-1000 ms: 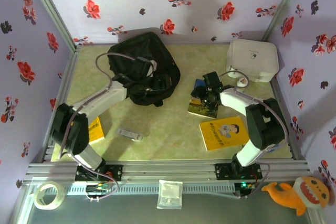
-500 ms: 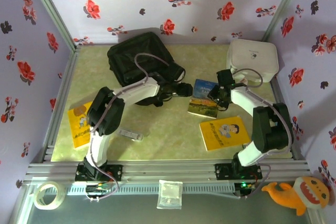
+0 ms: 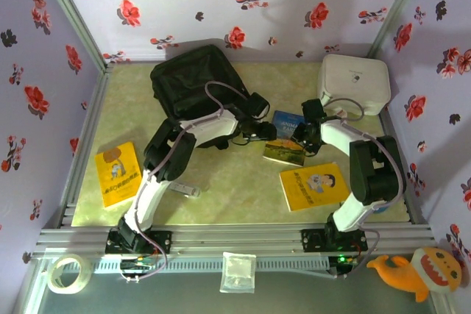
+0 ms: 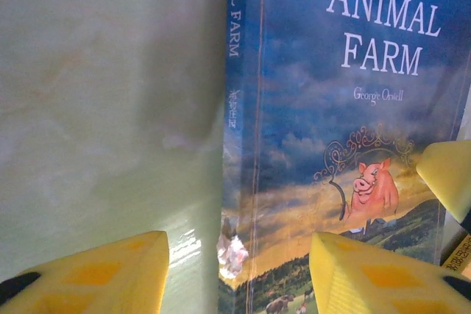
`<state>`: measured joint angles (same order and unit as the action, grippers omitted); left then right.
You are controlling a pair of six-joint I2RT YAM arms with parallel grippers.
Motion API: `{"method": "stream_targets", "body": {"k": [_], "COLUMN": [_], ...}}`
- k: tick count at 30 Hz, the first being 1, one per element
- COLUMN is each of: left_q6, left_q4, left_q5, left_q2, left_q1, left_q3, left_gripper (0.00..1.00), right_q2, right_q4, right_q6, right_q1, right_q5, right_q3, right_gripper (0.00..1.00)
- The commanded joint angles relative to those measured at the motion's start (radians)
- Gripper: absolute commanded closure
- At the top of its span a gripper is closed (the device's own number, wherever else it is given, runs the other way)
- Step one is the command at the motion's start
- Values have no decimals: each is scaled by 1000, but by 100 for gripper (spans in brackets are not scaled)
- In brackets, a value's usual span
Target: Pack the student bag
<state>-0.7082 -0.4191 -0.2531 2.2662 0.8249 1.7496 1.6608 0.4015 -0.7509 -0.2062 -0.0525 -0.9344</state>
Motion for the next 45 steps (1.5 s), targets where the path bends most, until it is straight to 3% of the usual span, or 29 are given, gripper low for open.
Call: {"method": "stream_targets", "body": {"k": [1, 15, 19, 31, 45], "left_q6": [-42, -99, -209, -214, -225], "left_q4": [4, 64, 226, 253, 341], "left_q5": [-59, -212, -339, -344, -374], "left_q2": [29, 72, 31, -7, -18], "left_q1": [9, 7, -2, -2, 19], "left_q3": [41, 59, 8, -32, -29], "left_gripper": [47, 57, 57, 78, 78], "right_q2": [38, 40, 48, 47, 59], "right_q4": [13, -26, -88, -150, -241], "right_q6": [4, -29, -93, -140, -186], "right_q1": [15, 32, 34, 34, 32], "right_q5": [-6, -58, -122, -141, -217], "right_q3": [9, 49, 94, 141, 178], "right_gripper": [60, 61, 61, 61, 60]}}
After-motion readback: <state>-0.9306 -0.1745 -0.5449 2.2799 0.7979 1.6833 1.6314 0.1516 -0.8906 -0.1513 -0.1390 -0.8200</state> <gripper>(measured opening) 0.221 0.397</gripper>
